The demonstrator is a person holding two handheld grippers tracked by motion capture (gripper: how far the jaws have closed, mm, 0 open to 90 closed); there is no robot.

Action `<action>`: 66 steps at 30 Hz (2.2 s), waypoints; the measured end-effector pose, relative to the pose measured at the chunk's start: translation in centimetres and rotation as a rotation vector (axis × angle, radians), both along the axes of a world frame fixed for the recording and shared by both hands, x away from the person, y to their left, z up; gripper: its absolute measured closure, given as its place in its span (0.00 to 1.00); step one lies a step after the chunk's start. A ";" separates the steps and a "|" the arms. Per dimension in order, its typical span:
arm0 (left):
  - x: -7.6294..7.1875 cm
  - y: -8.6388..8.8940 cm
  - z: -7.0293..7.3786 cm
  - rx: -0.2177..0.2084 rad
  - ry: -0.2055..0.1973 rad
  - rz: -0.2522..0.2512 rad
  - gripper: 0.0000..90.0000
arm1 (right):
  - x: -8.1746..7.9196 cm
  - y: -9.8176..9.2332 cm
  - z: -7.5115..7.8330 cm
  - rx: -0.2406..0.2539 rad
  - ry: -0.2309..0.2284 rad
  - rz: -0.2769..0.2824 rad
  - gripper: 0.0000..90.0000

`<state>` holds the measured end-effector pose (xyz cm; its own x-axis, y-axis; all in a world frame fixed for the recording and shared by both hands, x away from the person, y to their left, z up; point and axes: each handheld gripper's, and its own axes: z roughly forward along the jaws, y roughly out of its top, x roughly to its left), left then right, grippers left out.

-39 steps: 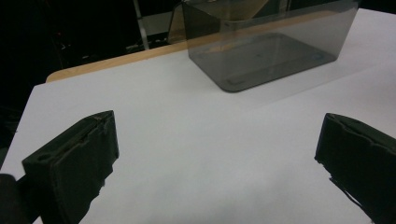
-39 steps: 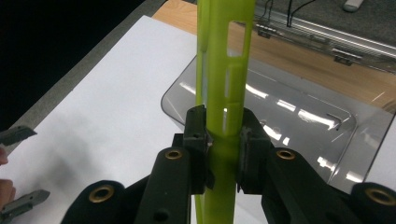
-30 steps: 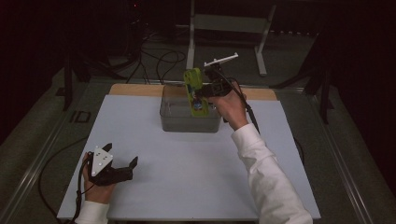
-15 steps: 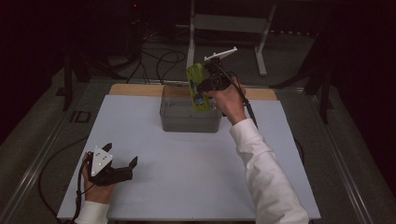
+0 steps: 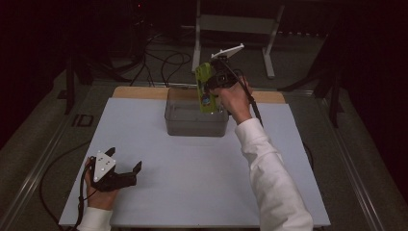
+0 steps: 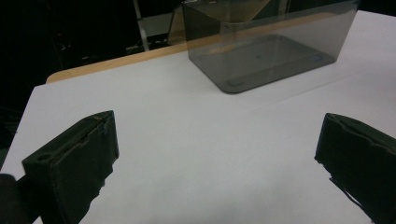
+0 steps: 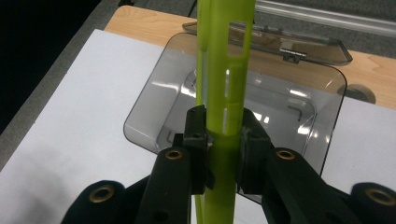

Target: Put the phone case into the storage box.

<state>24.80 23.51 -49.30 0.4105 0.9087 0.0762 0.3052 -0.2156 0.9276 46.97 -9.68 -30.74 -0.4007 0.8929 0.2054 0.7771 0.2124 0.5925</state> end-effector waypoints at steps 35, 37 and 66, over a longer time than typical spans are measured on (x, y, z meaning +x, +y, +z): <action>-0.1 0.2 0.1 -0.009 -0.004 0.005 0.00 | 3.3 -1.1 -2.8 0.005 0.092 -0.124 0.86; -0.1 0.3 0.1 -0.009 -0.003 0.006 0.00 | 3.5 -1.2 -3.0 0.005 0.097 -0.128 0.86; -0.2 0.3 0.1 -0.009 -0.001 0.006 0.00 | 4.9 -2.1 -5.0 -0.021 0.145 -0.184 0.86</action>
<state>24.64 23.80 -49.17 0.4053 0.9116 0.0686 0.3051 -0.2056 0.9299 51.89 -11.76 -35.76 -0.1981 0.9529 0.2296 0.8806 0.0701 0.4687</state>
